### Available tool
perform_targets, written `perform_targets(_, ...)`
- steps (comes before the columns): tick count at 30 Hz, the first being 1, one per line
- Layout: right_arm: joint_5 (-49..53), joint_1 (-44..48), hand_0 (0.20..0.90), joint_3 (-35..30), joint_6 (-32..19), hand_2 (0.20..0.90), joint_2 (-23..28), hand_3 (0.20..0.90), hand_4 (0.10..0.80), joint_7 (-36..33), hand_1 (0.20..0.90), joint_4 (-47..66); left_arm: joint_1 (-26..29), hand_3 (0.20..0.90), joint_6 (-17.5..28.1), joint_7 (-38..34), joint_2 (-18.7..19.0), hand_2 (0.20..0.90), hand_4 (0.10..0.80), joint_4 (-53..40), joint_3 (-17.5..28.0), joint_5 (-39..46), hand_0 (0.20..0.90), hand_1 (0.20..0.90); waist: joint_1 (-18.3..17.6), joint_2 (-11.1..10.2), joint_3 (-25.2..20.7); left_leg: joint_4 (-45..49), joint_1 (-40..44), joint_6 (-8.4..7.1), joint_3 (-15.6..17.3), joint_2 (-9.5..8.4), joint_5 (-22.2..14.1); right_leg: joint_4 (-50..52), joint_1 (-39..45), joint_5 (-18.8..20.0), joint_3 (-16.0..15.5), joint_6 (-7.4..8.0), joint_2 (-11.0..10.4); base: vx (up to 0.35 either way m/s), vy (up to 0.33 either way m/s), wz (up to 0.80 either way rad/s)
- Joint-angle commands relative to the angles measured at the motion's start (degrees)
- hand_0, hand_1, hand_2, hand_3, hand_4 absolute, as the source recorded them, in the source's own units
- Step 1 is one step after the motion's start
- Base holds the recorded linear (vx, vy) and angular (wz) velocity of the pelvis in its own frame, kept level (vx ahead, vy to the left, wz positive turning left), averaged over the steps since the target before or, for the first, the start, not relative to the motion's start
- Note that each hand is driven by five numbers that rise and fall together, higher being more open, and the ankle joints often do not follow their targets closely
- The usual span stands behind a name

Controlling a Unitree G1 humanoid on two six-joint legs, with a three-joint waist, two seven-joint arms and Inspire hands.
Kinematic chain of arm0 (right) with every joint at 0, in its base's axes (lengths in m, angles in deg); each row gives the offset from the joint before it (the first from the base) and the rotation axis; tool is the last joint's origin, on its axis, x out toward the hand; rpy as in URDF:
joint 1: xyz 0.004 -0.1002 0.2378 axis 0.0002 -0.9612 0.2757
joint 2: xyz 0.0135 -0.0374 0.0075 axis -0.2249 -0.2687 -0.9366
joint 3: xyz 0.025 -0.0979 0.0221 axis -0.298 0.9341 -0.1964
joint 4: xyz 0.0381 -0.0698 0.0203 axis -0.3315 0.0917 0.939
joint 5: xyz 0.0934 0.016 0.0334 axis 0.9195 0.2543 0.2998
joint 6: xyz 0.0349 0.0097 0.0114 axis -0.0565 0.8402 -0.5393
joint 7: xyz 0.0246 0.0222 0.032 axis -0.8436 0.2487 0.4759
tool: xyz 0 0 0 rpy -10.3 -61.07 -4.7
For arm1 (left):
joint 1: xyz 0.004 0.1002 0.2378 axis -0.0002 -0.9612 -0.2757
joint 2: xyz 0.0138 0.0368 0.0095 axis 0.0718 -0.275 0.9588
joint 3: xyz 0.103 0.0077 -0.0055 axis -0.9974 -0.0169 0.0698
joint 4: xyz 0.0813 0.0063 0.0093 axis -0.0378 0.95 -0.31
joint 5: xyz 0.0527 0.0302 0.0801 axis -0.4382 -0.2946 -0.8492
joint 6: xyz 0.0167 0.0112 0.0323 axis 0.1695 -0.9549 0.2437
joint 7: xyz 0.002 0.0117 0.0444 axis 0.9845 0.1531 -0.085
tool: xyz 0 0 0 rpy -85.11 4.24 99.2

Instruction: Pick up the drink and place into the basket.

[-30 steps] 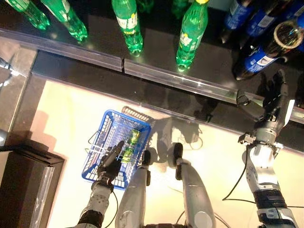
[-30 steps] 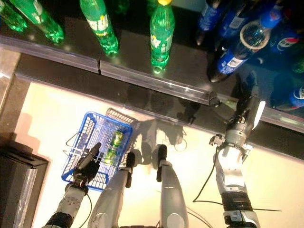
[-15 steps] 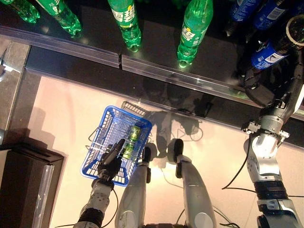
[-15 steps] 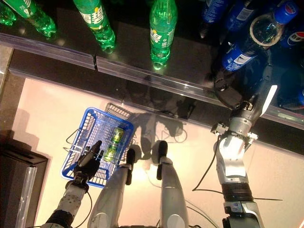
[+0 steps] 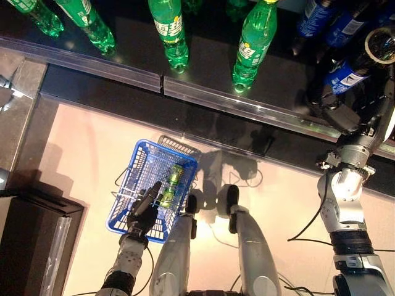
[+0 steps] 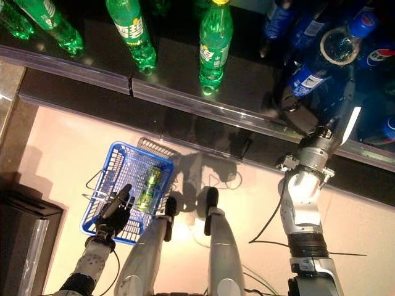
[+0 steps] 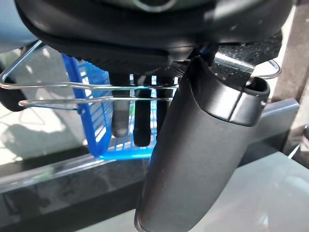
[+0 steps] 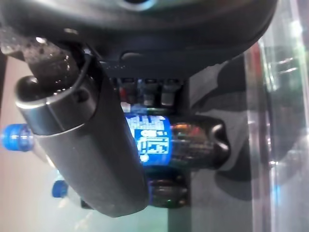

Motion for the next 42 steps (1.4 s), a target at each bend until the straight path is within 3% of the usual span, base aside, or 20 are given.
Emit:
perform_targets(1,-0.53,3.39,0.900,-5.82,-3.32,0.900,7.54,0.900,0.800,1.00,0.900,7.35,-4.89,0.200,2.53,5.41,4.76,0.300,0.100,-8.45,2.70,1.69,0.300,0.300,0.02,0.41,-1.81,2.67,-2.60,4.20,2.29,-2.97,0.71,-0.53,5.84,-4.26,-0.74,0.23,2.92,0.000,0.000,0.00)
perform_targets(12,2.02,6.94,0.900,-4.61,1.66,0.900,11.36,0.900,0.800,3.91,0.900,3.17,-5.83,0.200,0.47,4.45,5.97,0.300,0.100,-7.70,2.37,1.18,0.300,0.300,1.35,0.31,-2.67,2.63,-1.29,3.92,1.84,-3.43,1.07,-1.34,8.33,-3.91,-0.91,0.39,3.01,0.052,-0.007,0.01)
perform_targets(27,3.63,13.88,0.900,-1.62,5.55,0.900,16.46,0.900,0.800,-0.53,0.900,-9.06,-4.56,0.200,-1.61,4.79,8.55,0.300,0.100,-5.86,0.46,1.39,0.300,0.300,3.41,0.55,-3.15,1.45,-0.41,3.59,0.41,-3.81,1.53,-1.87,9.56,-4.02,-1.44,0.50,3.38,0.032,-0.012,0.03)
perform_targets(42,9.29,24.23,0.900,4.28,3.84,0.900,18.41,0.900,0.800,-3.75,0.900,-19.85,0.62,0.200,-1.39,4.15,11.75,0.300,0.100,-5.35,-1.33,2.96,0.300,0.300,4.66,-0.48,-1.86,0.09,-2.53,3.72,-1.01,-3.67,1.14,-2.13,6.41,-4.00,-1.64,1.01,4.51,-0.029,-0.021,0.08)
